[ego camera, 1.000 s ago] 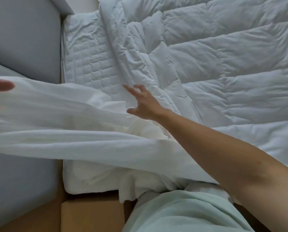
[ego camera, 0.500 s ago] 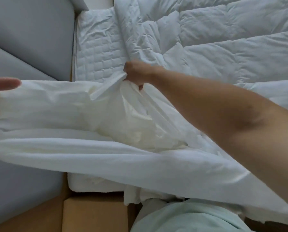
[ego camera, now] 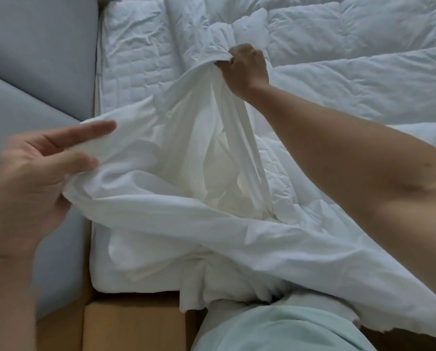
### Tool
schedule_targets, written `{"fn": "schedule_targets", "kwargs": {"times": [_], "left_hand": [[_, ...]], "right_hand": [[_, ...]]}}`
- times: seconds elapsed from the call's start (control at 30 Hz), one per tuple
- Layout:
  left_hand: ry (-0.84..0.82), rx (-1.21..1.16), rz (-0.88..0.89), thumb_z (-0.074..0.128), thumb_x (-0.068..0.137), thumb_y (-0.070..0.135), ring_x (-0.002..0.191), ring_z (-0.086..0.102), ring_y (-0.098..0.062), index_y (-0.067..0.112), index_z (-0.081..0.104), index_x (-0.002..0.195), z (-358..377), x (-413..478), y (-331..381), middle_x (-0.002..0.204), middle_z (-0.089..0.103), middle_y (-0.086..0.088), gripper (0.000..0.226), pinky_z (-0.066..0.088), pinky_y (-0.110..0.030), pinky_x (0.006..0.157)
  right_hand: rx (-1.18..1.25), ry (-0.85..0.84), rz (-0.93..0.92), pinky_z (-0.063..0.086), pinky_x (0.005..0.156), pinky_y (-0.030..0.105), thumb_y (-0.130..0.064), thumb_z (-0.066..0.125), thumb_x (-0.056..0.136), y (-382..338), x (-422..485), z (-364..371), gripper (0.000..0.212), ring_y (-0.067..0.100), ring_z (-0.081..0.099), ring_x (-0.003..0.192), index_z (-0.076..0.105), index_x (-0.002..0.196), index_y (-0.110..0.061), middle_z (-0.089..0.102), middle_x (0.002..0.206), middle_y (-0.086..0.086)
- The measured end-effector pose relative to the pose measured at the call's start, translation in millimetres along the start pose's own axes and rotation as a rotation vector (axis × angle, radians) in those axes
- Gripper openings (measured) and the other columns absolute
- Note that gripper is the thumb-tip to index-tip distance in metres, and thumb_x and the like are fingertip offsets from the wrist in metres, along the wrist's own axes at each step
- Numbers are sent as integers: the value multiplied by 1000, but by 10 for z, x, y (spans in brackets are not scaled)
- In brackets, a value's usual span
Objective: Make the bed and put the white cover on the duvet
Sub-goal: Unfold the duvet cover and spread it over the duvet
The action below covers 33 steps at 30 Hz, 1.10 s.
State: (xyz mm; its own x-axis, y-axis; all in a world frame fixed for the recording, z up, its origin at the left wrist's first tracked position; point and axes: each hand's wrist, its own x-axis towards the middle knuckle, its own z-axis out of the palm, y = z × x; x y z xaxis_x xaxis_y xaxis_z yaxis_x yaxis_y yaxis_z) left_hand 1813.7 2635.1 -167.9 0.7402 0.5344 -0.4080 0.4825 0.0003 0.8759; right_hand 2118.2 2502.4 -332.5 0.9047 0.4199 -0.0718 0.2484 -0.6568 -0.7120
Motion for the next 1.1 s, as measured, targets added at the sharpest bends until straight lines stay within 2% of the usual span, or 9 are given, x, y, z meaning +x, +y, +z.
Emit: {"fn": "schedule_targets", "kwargs": {"times": [0.17,0.27,0.33,0.5,0.6,0.73,0.87,0.97,1.1], "left_hand": [[263,96,-61,60,83,1,80,75,-16,27,74,108,317,70,-57,88,79,8,39,62,-29,77],[407,219,-109,63,67,20,98,72,-23,31,70,122,453,124,-167,101,75,8,57,60,-35,87],[461,377,-110,63,64,28,112,66,-24,25,60,139,540,177,-345,120,68,1,75,56,-39,98],[584,1021,240,70,80,9,127,40,-43,12,54,140,1138,83,-481,145,39,-21,62,33,-43,111],[103,1005,385,67,84,4,112,60,-28,15,68,125,1754,206,-728,123,62,-7,42,42,-28,100],[-479,1314,109,58,92,14,133,47,-23,26,59,138,2435,677,-1517,144,49,1,48,41,-36,109],[-577,1651,132,64,86,18,151,18,-33,31,45,147,2629,1008,-2248,158,29,-7,65,20,-52,122],[-569,1759,166,60,87,30,132,46,-30,25,51,138,2627,1167,-2676,132,58,-5,52,4,-60,122],[-654,1677,-26,52,91,28,116,59,-33,18,48,139,2482,1182,-3006,121,67,-10,49,33,-45,112]], "right_hand": [[113,-132,177,32,92,29,-67,81,66,480,-509,148,86,20,39,108,40,122,-15,37,117,4],[80,-114,326,41,83,33,-46,80,78,1057,-1103,414,58,26,54,102,46,112,-15,50,109,4],[-31,-416,346,45,80,33,-28,67,88,1380,-1499,612,29,28,61,101,58,111,-13,62,109,6],[-140,-830,258,41,107,35,-11,52,93,1857,-1977,974,58,34,51,130,39,149,-15,39,155,15],[10,-868,287,38,108,32,-21,49,99,1959,-2058,1099,52,28,53,128,41,150,-23,54,144,8],[303,-902,443,48,81,33,-1,50,92,2237,-2223,1213,23,19,58,84,66,98,-18,63,90,3],[328,-615,412,24,122,35,-10,53,99,2432,-2257,1260,58,23,35,145,35,154,-16,39,156,6],[321,-402,320,-2,119,11,-29,40,109,2560,-2241,1243,58,9,13,151,17,161,-20,15,165,-5],[-7,-248,206,-18,112,11,-22,51,102,2780,-2159,1292,75,16,2,155,7,162,-21,4,169,1]]}}
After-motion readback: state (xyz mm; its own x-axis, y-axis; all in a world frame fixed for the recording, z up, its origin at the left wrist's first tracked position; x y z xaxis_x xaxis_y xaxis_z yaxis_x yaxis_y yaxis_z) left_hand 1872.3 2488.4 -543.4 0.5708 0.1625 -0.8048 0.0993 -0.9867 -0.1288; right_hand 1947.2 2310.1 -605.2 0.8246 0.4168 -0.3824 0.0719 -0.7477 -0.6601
